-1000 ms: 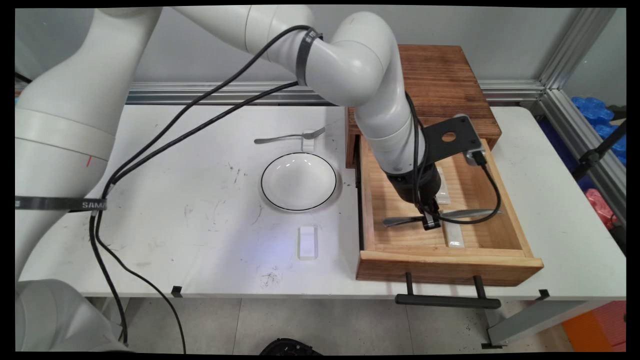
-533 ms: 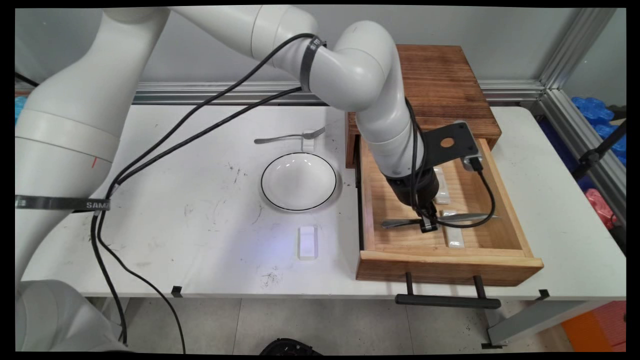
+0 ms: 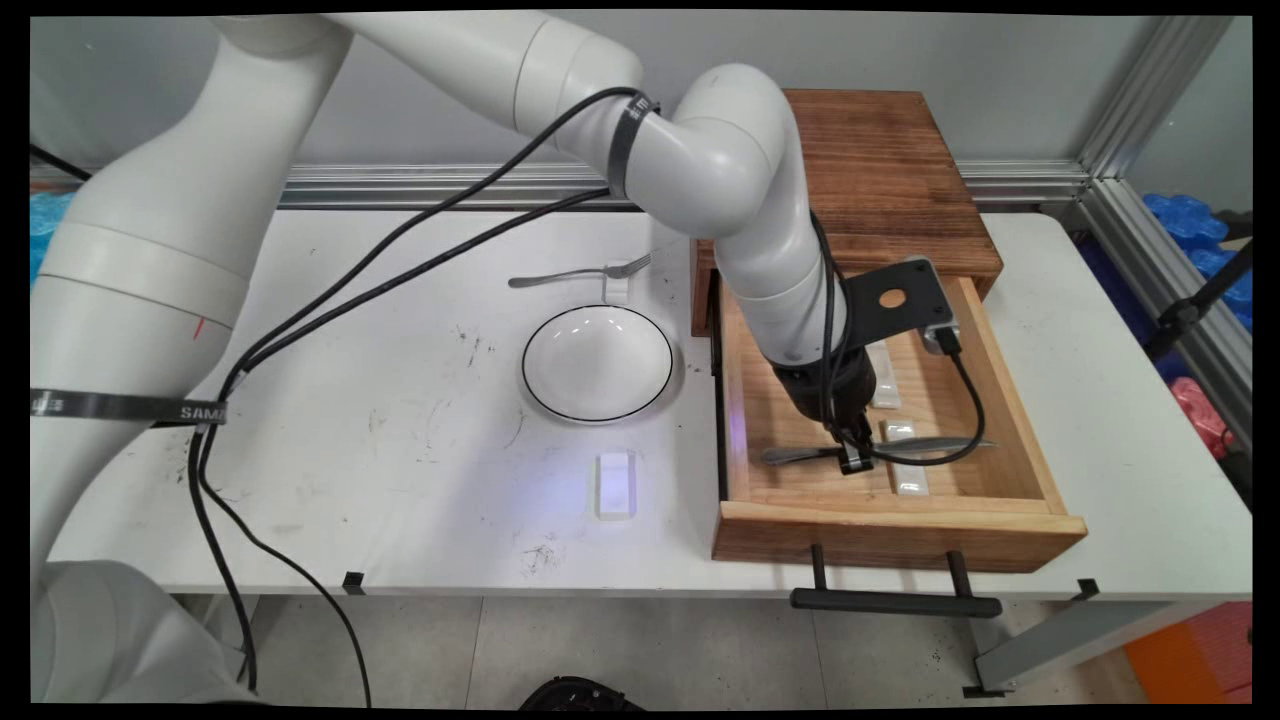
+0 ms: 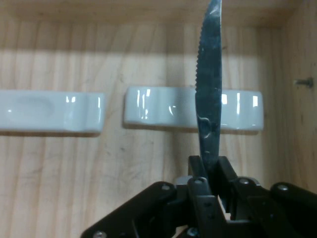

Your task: Place the picked object into the drawer

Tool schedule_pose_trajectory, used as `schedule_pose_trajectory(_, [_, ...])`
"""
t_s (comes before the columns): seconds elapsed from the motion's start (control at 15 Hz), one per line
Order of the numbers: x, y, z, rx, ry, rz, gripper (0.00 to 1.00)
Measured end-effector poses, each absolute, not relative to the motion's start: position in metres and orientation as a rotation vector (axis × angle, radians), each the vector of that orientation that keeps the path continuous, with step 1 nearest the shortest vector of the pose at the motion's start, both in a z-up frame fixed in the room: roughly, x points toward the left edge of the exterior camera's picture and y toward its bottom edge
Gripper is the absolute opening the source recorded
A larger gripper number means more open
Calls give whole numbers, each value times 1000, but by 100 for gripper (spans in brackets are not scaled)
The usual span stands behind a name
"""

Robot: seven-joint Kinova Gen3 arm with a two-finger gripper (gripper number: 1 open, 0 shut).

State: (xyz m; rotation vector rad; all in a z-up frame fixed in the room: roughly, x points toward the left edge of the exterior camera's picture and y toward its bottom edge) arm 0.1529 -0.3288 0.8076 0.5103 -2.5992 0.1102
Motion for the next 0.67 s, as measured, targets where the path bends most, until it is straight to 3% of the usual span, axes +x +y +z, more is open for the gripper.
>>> schedule_pose_trajectory(0.67, [150, -330, 799, 510, -2595, 103, 0])
